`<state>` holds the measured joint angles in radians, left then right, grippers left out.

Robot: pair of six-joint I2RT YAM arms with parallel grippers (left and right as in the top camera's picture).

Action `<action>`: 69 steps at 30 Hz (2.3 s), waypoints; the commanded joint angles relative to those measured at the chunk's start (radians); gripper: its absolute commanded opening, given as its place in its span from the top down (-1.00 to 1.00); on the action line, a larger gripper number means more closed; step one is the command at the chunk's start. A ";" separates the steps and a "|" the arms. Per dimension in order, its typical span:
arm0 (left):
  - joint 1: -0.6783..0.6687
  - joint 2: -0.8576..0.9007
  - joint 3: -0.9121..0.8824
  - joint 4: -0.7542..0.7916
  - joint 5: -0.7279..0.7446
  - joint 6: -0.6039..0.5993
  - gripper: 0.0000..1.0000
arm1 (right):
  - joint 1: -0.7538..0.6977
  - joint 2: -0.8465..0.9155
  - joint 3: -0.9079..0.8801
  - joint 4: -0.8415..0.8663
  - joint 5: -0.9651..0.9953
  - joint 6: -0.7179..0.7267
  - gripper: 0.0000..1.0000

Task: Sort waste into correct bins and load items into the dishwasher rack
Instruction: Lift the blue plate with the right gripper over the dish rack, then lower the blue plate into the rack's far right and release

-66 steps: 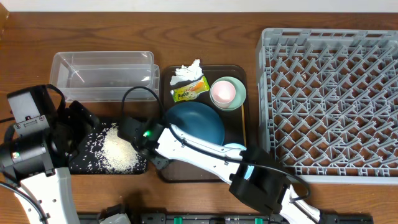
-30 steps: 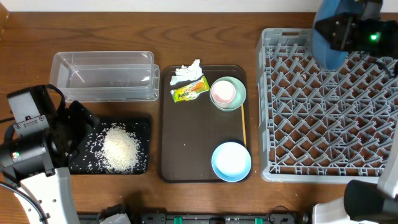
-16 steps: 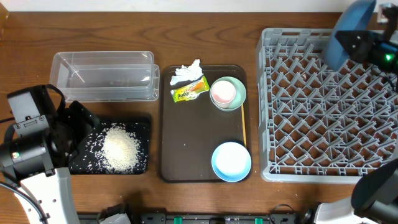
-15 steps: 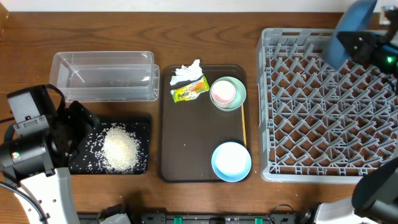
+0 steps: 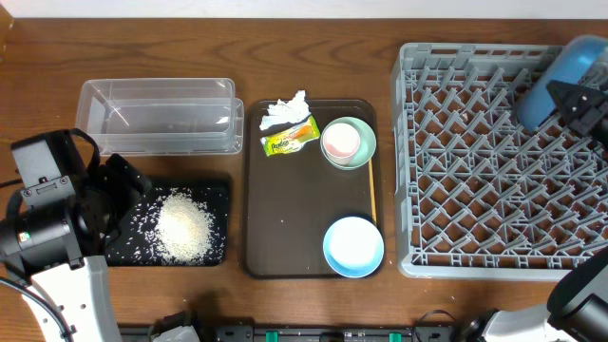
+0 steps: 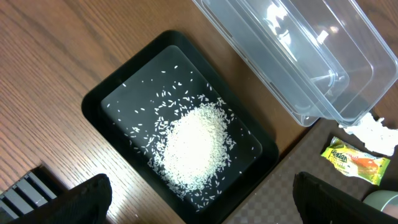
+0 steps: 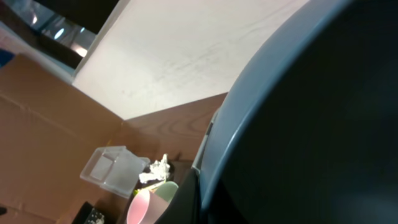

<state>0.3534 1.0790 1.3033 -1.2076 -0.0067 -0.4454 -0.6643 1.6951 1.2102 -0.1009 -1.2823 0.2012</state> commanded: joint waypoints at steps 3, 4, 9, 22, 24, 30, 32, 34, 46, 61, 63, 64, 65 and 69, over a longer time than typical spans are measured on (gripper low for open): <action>0.005 0.000 0.010 -0.003 -0.005 -0.001 -0.89 | -0.039 0.009 -0.007 0.008 -0.054 0.014 0.98; 0.005 0.000 0.010 -0.003 -0.005 -0.001 -0.89 | -0.044 0.009 -0.007 0.007 -0.054 0.017 0.98; 0.005 0.000 0.010 -0.003 -0.005 -0.001 -0.89 | -0.052 0.009 -0.008 0.002 -0.054 0.058 0.98; 0.005 0.000 0.010 -0.003 -0.005 -0.001 -0.89 | -0.129 0.005 -0.008 -0.163 0.187 0.162 0.98; 0.005 0.000 0.010 -0.003 -0.005 -0.001 -0.89 | -0.145 0.005 -0.008 -0.202 0.231 0.162 0.92; 0.005 0.000 0.010 -0.003 -0.005 -0.001 -0.89 | -0.181 0.005 -0.008 -0.331 0.331 0.173 0.86; 0.005 0.000 0.010 -0.003 -0.005 -0.001 -0.90 | -0.188 0.005 -0.008 -0.361 0.337 0.171 0.83; 0.005 0.000 0.010 -0.003 -0.005 -0.001 -0.90 | -0.195 0.004 -0.006 -0.391 0.338 0.168 0.78; 0.005 0.000 0.010 -0.003 -0.005 -0.001 -0.89 | -0.222 -0.240 -0.006 -0.574 0.447 0.147 0.21; 0.005 0.000 0.010 -0.003 -0.005 -0.001 -0.89 | 0.062 -0.591 -0.006 -0.600 0.441 0.129 -0.25; 0.005 0.000 0.010 -0.003 -0.005 -0.001 -0.89 | 0.196 -0.605 -0.006 -0.636 0.442 0.112 -0.25; 0.005 0.000 0.010 -0.003 -0.005 -0.001 -0.89 | 0.269 -0.605 -0.006 -0.661 0.445 0.095 -0.26; 0.005 0.000 0.010 -0.003 -0.005 -0.001 -0.89 | 0.336 -0.605 -0.006 -0.684 0.445 0.066 -0.28; 0.005 0.000 0.010 -0.003 -0.005 -0.001 -0.89 | 0.651 -0.584 -0.007 -0.833 0.579 -0.064 -0.34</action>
<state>0.3534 1.0790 1.3033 -1.2072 -0.0063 -0.4454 -0.1745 1.1061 1.1999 -0.8845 -0.7998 0.2504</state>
